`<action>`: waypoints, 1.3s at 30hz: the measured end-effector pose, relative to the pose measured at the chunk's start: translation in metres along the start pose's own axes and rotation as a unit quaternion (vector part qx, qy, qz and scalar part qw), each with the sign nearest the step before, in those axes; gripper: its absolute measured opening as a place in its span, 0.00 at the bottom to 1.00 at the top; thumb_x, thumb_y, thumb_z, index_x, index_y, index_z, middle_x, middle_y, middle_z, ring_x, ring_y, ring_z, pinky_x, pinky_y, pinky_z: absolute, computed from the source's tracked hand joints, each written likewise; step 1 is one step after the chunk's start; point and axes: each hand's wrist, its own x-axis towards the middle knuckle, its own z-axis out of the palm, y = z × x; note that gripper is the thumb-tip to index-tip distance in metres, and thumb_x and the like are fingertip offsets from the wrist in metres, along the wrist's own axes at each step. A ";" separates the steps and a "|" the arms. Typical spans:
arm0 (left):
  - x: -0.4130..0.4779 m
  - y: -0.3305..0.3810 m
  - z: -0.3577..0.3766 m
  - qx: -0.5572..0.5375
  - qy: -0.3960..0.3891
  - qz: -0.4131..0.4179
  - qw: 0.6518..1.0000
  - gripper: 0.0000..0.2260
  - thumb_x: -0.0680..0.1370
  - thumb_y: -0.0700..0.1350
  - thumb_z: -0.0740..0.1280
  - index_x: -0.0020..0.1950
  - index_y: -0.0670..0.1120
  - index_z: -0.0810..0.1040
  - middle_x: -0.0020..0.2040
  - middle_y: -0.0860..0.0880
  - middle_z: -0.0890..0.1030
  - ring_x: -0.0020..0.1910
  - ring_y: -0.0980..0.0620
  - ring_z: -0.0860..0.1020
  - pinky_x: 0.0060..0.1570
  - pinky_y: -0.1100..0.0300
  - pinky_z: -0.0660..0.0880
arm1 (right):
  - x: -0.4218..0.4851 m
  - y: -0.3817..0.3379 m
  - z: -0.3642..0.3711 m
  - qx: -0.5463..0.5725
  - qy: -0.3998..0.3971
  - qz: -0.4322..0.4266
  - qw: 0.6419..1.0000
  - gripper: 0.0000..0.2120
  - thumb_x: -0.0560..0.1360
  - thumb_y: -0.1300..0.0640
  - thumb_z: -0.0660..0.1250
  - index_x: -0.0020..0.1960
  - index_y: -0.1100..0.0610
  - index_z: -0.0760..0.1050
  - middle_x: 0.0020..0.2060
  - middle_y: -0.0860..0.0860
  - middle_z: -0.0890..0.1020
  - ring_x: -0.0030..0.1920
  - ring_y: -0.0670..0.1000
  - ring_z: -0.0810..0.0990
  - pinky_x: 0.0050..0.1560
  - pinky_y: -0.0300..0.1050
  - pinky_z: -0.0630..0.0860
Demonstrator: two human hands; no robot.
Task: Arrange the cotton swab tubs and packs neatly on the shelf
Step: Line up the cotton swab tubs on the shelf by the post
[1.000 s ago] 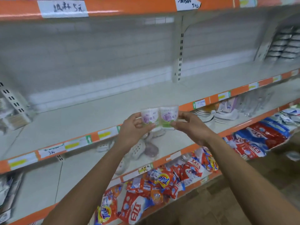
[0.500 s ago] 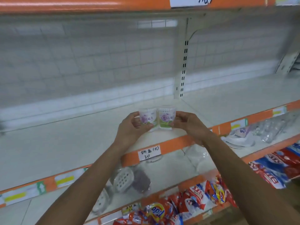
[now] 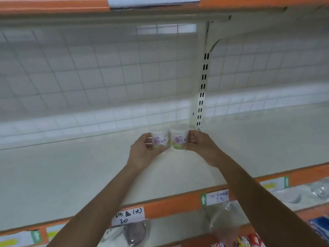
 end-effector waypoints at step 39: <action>0.057 -0.009 0.054 -0.013 -0.003 -0.019 1.000 0.24 0.66 0.41 0.78 0.58 0.52 0.72 0.45 0.61 0.78 0.40 0.66 0.78 0.38 0.76 0.73 | 0.101 0.044 -0.025 -0.116 0.143 0.039 0.982 0.14 0.68 0.55 0.74 0.48 0.55 0.71 0.51 0.48 0.79 0.51 0.50 0.77 0.47 0.44 0.73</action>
